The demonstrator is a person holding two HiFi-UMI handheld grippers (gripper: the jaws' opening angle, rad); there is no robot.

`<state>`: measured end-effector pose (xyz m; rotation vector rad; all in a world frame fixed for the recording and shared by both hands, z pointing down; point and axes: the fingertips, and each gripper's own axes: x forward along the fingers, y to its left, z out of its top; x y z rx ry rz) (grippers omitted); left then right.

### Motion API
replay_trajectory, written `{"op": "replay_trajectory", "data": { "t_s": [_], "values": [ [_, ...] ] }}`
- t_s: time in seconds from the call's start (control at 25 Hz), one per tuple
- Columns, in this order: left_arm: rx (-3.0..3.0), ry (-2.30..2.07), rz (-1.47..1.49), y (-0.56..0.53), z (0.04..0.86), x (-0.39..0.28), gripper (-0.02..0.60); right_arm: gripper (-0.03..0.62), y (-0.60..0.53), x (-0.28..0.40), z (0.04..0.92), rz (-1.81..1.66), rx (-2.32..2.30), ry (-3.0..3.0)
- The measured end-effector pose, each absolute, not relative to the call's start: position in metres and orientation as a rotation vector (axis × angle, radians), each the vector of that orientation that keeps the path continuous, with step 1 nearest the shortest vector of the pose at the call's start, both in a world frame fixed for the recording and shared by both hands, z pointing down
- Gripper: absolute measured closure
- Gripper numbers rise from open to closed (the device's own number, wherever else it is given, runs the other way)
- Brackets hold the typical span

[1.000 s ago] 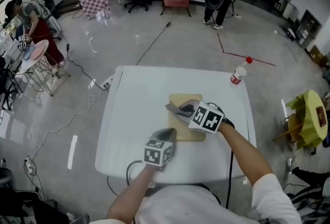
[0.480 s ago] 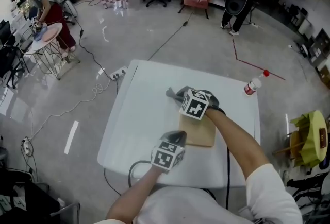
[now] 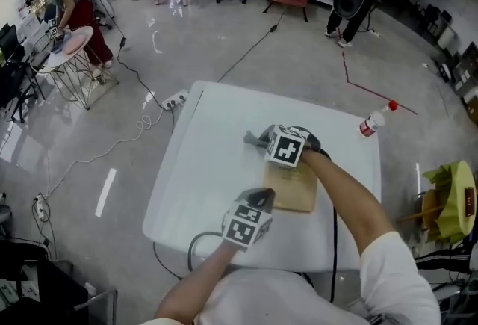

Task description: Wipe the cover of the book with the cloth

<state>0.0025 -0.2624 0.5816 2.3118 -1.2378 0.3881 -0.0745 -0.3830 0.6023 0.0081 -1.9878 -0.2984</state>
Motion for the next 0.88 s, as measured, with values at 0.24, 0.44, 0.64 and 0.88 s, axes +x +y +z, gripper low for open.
{"op": "replay_trajectory", "data": {
  "t_s": [0.24,0.44,0.64,0.88],
  "values": [
    [2.308,-1.240,0.391,-0.263,0.582,0.004,0.574,0.566,-0.357,-0.073,0.609,-0.260,-0.067,-1.992],
    [2.303,-1.242,0.385,-0.263,0.582,0.004,0.574,0.566,-0.336,-0.073,0.611,-0.206,-0.105,-2.020],
    [2.303,-1.243,0.385,-0.261,0.581,0.004,0.574,0.566,-0.311,-0.069,0.608,-0.129,-0.163,-2.025],
    [2.312,-1.264,0.383,-0.263,0.581,0.004,0.574,0.566,-0.283,-0.066,0.608,0.080,-0.225,-2.034]
  ]
}}
